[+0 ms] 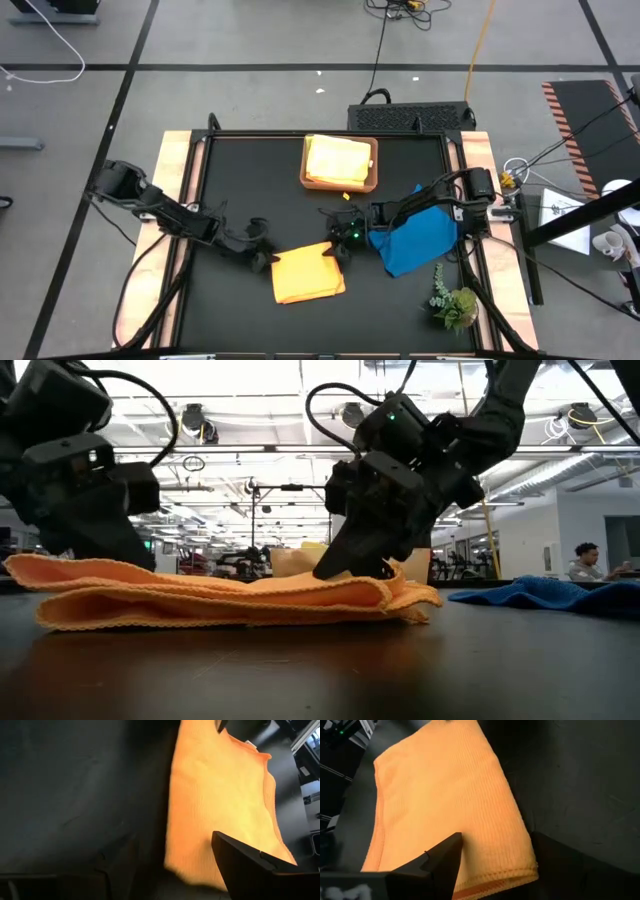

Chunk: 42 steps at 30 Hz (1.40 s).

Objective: Fold microfiber towels
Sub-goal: Put the orange microfiber cloth into the orange bin

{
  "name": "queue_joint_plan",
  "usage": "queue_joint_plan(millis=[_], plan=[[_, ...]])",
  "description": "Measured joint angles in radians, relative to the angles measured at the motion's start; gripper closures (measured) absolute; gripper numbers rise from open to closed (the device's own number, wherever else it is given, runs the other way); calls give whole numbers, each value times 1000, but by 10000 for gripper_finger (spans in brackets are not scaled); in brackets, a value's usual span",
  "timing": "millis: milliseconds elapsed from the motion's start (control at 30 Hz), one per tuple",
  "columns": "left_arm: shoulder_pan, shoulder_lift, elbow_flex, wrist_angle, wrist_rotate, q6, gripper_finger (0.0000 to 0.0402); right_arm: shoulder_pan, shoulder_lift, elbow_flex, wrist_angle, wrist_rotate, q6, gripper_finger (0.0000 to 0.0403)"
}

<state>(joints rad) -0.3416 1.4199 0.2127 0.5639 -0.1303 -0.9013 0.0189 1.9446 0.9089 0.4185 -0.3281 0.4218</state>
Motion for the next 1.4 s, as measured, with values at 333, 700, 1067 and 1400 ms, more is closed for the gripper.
queue_joint_plan(millis=[333, 700, 1067, 1400], plan=[[1, 199, 119, 17, 96, 77, 167, 0, -1, -1, -11, 17, -34, 264], [34, 161, 145, -38, 205, 278, 387, 5, -45, -4, -54, 7, -90, 394], [251, -86, 437, -534, 58, 827, 396, 30, -396, -4, -343, 306, -208, 401], [541, -27, 688, -626, 53, 1176, 398, -79, -592, -5, -479, 515, -303, 402]])
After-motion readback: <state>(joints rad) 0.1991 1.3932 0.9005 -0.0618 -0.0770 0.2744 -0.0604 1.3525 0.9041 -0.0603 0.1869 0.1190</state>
